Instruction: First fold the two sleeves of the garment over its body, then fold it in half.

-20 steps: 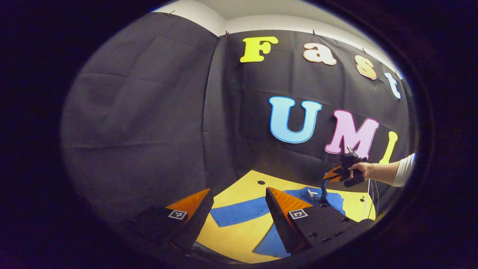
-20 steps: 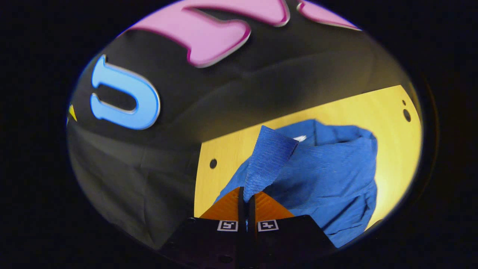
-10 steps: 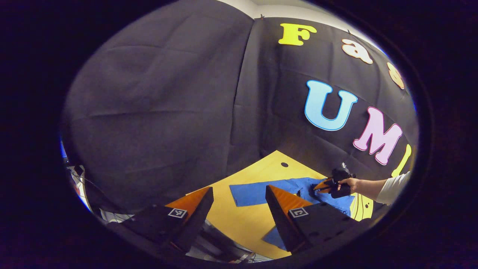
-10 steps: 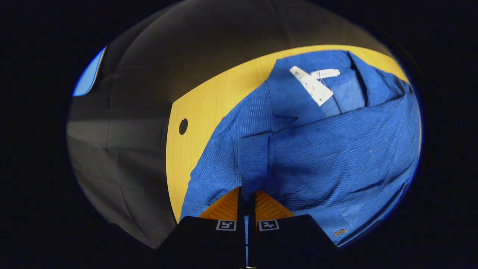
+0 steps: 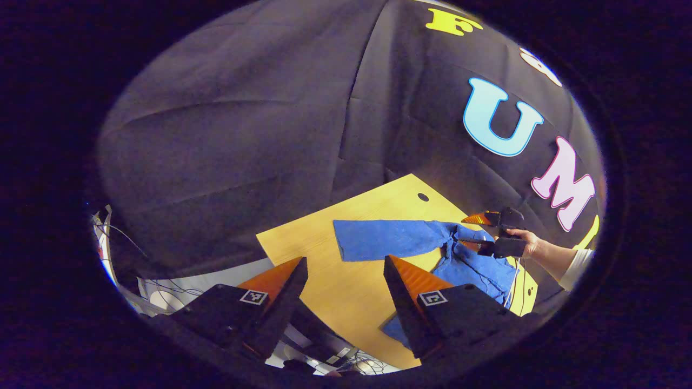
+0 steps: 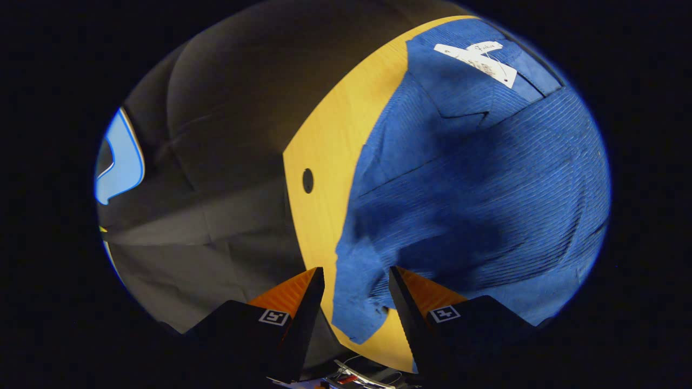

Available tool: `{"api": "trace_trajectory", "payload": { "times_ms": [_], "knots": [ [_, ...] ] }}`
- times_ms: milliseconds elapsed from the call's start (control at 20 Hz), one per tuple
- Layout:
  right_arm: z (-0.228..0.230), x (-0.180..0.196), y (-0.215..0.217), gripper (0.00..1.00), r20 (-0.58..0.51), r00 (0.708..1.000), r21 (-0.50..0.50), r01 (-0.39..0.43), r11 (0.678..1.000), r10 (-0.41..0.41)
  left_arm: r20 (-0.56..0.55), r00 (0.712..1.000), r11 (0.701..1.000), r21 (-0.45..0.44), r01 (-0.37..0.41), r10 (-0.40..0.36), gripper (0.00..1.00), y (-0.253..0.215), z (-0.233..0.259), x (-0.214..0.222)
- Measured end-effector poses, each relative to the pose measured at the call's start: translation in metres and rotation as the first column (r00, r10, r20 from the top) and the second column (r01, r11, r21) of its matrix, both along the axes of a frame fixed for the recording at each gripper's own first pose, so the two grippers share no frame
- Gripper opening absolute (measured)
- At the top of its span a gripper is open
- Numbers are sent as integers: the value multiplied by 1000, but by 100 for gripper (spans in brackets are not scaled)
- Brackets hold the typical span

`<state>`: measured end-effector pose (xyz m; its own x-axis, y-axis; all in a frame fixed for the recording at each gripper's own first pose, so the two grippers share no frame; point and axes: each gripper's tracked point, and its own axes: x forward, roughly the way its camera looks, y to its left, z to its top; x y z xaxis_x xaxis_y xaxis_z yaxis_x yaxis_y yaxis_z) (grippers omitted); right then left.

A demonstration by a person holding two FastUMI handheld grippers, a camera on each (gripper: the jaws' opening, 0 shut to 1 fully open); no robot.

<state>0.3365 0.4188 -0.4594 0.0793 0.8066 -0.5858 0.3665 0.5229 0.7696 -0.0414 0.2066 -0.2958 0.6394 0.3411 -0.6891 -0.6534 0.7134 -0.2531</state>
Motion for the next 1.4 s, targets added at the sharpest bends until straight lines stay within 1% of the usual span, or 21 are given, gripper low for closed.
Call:
{"api": "trace_trajectory", "payload": {
  "times_ms": [150,250,350,400,450,500,650,700,750,800,850,900,950,1000,1100,1150,1200,1250,1300,1350,1400],
  "knots": [
    [18,-16,-18,78,62,994,-27,-84,996,86,-39,999,996,-82,29,-32,84,3,-19,18],
    [25,-30,-44,78,122,976,-74,-173,982,181,-64,998,992,-124,19,-27,84,17,-35,34],
    [35,-42,-76,78,182,948,-116,-243,963,261,-96,995,989,-149,4,-18,84,29,-45,40],
    [39,-49,-93,78,203,932,-136,-277,951,301,-116,993,986,-163,-14,-5,88,35,-50,43],
    [43,-59,-112,78,215,914,-153,-316,936,344,-136,991,981,-191,-28,2,84,40,-55,48],
    [48,-65,-132,80,236,893,-177,-349,920,384,-145,989,977,-211,-32,1,84,42,-59,55],
    [54,-89,-192,84,293,831,-273,-401,874,473,-232,972,971,-238,-11,-46,84,60,-84,80],
    [58,-103,-211,84,295,821,-286,-413,865,489,-261,963,965,-261,-11,-60,84,60,-94,94],
    [64,-118,-230,84,289,821,-287,-417,863,493,-287,956,956,-293,-25,-63,84,61,-102,108],
    [67,-136,-247,85,275,830,-280,-414,866,486,-316,947,943,-328,-52,-58,87,63,-112,116],
    [69,-159,-265,89,256,845,-268,-405,874,470,-332,941,927,-369,-67,-65,84,61,-120,127],
    [70,-182,-280,88,235,863,-248,-392,886,448,-354,933,918,-388,-78,-71,84,61,-128,135],
    [71,-207,-297,71,211,882,-233,-373,898,421,-389,918,917,-389,-90,-75,84,67,-139,139],
    [70,-226,-312,88,189,900,-225,-350,910,393,-427,901,913,-392,-109,-76,84,70,-150,140],
    [62,-258,-342,89,167,925,-233,-300,925,342,-475,877,903,-401,-151,-64,84,71,-163,149],
    [52,-275,-362,88,152,930,-264,-287,921,333,-471,880,910,-391,-139,-68,84,81,-154,156],
    [40,-290,-380,88,130,935,-303,-281,911,331,-468,880,914,-387,-123,-79,80,80,-163,160],
    [30,-306,-396,88,101,939,-338,-279,899,330,-480,873,921,-372,-112,-88,80,82,-164,163],
    [23,-318,-411,88,75,945,-364,-271,891,318,-505,857,927,-360,-102,-102,80,80,-166,164],
    [22,-325,-417,89,63,953,-367,-255,894,297,-544,828,933,-350,-79,-134,80,80,-166,165],
    [24,-327,-420,88,61,962,-357,-228,906,266,-587,792,940,-336,-50,-167,82,79,-168,163]
  ]
}}
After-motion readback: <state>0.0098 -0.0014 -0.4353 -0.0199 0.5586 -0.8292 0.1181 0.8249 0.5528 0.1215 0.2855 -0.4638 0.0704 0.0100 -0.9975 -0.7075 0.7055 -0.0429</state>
